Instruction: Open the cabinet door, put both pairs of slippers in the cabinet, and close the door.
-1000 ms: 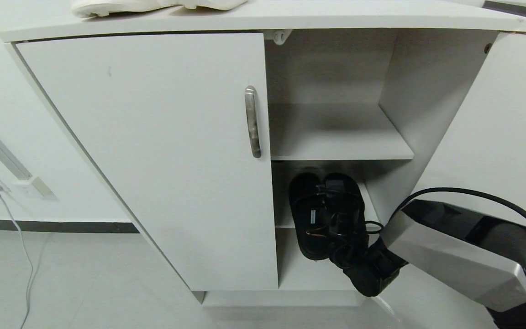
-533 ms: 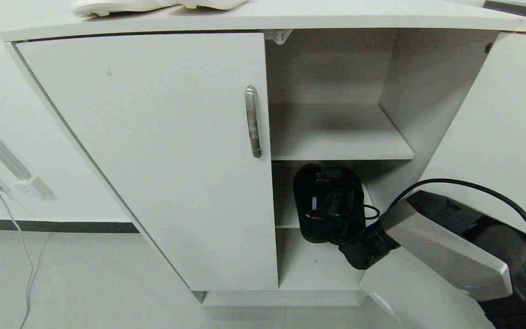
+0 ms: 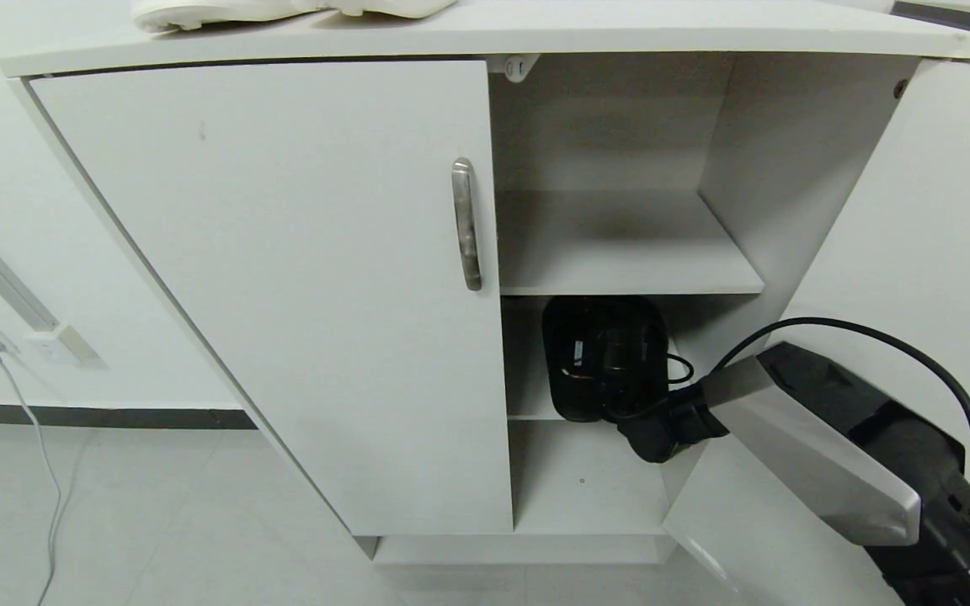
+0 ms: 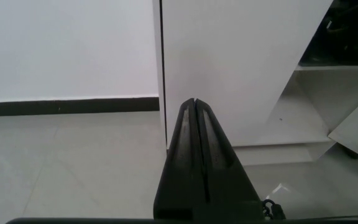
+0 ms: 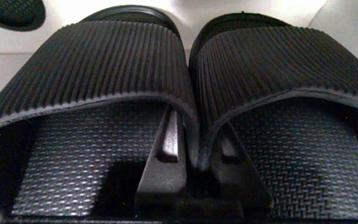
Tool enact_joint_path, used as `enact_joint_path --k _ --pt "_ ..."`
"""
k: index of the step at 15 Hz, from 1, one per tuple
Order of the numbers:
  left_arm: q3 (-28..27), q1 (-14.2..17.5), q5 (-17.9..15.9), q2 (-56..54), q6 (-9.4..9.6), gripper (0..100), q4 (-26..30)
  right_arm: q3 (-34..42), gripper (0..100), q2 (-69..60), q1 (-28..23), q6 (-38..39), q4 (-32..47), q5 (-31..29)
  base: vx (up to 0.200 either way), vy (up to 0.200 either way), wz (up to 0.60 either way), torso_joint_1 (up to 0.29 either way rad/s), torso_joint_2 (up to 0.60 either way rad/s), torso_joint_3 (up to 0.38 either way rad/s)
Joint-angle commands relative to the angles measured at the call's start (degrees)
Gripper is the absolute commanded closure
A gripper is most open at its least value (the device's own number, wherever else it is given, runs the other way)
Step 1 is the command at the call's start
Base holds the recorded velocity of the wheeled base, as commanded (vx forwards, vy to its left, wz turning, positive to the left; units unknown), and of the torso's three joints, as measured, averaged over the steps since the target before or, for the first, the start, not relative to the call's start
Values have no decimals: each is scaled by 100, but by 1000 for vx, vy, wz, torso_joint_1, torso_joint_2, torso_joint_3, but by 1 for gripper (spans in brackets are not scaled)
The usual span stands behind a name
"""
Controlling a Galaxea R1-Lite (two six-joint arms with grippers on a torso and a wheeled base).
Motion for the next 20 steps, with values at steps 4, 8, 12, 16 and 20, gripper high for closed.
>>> enact_joint_path --k 4,8,12,16,20 --pt "0 0 0 9 -2 100 4 -466 100 278 10 -7 217 86 0 0 0 0 0 0" --pt "0 0 0 9 -2 100 -5 -589 100 357 10 -7 305 121 0 0 0 0 0 0" --pt "0 0 0 9 -2 100 4 -589 0 366 10 -7 340 121 0 0 0 0 0 0" --pt "0 0 0 9 -2 100 -5 -414 0 339 18 2 270 112 0 0 0 0 0 0" --pt "0 0 141 9 -2 100 -5 -18 0 102 98 -7 156 112 0 0 0 0 0 0"
